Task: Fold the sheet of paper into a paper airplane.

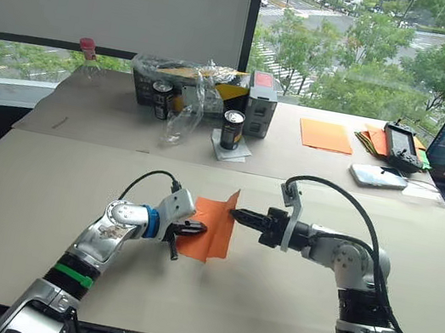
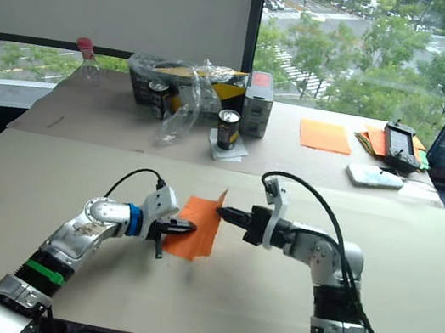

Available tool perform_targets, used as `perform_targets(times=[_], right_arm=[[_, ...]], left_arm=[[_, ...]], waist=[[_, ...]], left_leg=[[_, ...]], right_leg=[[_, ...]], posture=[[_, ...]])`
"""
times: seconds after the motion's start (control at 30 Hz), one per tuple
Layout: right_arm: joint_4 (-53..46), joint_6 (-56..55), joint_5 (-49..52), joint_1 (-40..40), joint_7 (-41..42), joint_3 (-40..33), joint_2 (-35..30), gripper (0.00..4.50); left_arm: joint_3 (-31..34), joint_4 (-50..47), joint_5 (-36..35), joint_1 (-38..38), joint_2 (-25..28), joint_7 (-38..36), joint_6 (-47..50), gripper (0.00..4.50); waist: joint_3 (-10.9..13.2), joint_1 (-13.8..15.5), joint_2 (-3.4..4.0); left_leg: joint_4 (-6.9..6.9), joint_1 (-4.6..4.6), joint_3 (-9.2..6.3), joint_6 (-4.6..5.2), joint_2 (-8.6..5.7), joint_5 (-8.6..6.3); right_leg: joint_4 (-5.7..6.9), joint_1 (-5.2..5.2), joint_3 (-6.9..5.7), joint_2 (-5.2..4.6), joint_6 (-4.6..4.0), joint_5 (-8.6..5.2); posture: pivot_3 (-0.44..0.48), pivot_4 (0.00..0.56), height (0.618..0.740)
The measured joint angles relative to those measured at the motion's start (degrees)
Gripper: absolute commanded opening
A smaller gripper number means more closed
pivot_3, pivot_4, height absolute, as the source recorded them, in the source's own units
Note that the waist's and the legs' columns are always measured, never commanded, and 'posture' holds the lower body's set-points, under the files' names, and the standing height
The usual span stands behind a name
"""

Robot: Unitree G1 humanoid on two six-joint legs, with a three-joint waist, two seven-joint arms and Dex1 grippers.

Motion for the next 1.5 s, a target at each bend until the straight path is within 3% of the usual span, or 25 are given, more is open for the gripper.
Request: perform_targets(times=[0.3,0.33,0.7,0.73,1.03,1.13,1.23,1.37,1.47,1.5], right_arm=[[5.63,-2.37,-0.59,-0.60,-1.53,1.52,3.96,0.05],[6.30,-3.08,-0.75,-0.83,-1.72,1.60,4.27,0.61],[9.73,-5.28,0.09,-2.27,-2.14,-0.05,6.09,4.38],[9.51,-5.28,0.57,-2.27,-1.93,-0.46,6.15,4.45],[4.10,-7.00,3.64,-1.60,-0.13,-6.64,0.97,4.45],[2.12,-8.52,3.48,-1.43,0.24,-7.04,-3.73,3.66],[2.04,-13.43,-0.39,-0.75,1.46,-5.64,-8.13,2.53],[1.46,-24.52,-13.09,2.80,4.76,5.78,-16.68,1.16],[1.58,-30.65,-19.89,4.53,6.29,11.60,-19.64,0.13],[1.61,-31.94,-21.26,4.79,6.54,12.64,-20.12,0.06]], left_arm=[[0.10,-1.19,-0.03,0.78,0.39,0.58,0.41,0.00],[0.12,-1.34,-0.05,0.84,0.55,0.57,0.54,0.00],[0.52,-2.45,-0.50,1.42,1.67,0.51,1.30,0.00],[1.01,-2.45,-0.95,1.56,2.12,0.39,1.65,0.00],[5.24,-2.20,-4.44,1.62,3.56,-0.39,7.43,0.00],[4.93,-2.21,-4.48,1.61,2.41,-0.31,7.53,0.00],[3.71,-2.22,-4.36,1.43,1.08,-0.34,7.31,0.00],[2.76,-2.22,-3.57,0.85,1.04,-0.55,7.07,0.00],[2.33,-2.14,-3.03,0.76,1.61,-0.75,6.05,0.00],[2.30,-2.09,-2.95,0.76,1.71,-0.81,5.85,0.00]], waist=[[0.00,-0.08,0.01],[0.00,-0.11,0.01],[0.00,-0.21,0.01],[0.00,-0.31,0.01],[0.01,0.07,0.03],[0.01,0.09,0.03],[0.01,0.02,0.03],[0.01,-0.08,0.03],[0.01,-0.24,0.03],[0.01,-0.24,0.03]], left_leg=[[0.00,0.01,0.00,0.00,0.00,0.00],[-0.01,0.02,0.00,0.00,0.01,0.00],[-0.02,0.02,0.00,0.00,0.02,0.00],[-0.02,0.01,0.00,0.00,0.03,0.00],[-0.03,-0.11,0.00,0.00,0.00,0.00],[-0.03,-0.09,0.01,0.00,0.00,0.00],[-0.03,-0.08,0.02,0.00,0.01,0.00],[-0.04,-0.07,0.04,0.00,0.00,0.00],[-0.04,-0.06,0.04,0.00,0.02,0.00],[-0.04,-0.06,0.04,0.00,0.01,0.00]], right_leg=[[0.02,-0.02,0.00,0.01,0.00,0.00],[0.03,-0.02,0.00,0.01,0.00,0.00],[0.03,-0.03,0.00,0.02,0.00,0.00],[0.04,-0.06,0.00,0.03,0.00,0.00],[-0.03,-0.10,0.00,-0.01,0.00,-0.01],[-0.06,-0.07,0.00,-0.01,0.00,-0.01],[-0.07,-0.07,0.00,0.01,0.01,-0.01],[-0.10,-0.07,0.00,0.01,0.02,-0.02],[-0.10,-0.07,0.01,0.02,0.02,-0.02],[-0.09,-0.06,0.01,0.02,0.02,-0.02]], posture=[[0.000,0.150,0.732],[0.000,0.150,0.732],[0.000,0.150,0.732],[0.000,0.150,0.732],[0.000,0.150,0.732],[0.000,0.150,0.732],[0.000,0.150,0.732],[0.000,0.150,0.732],[0.000,0.150,0.732],[0.000,0.150,0.732]])
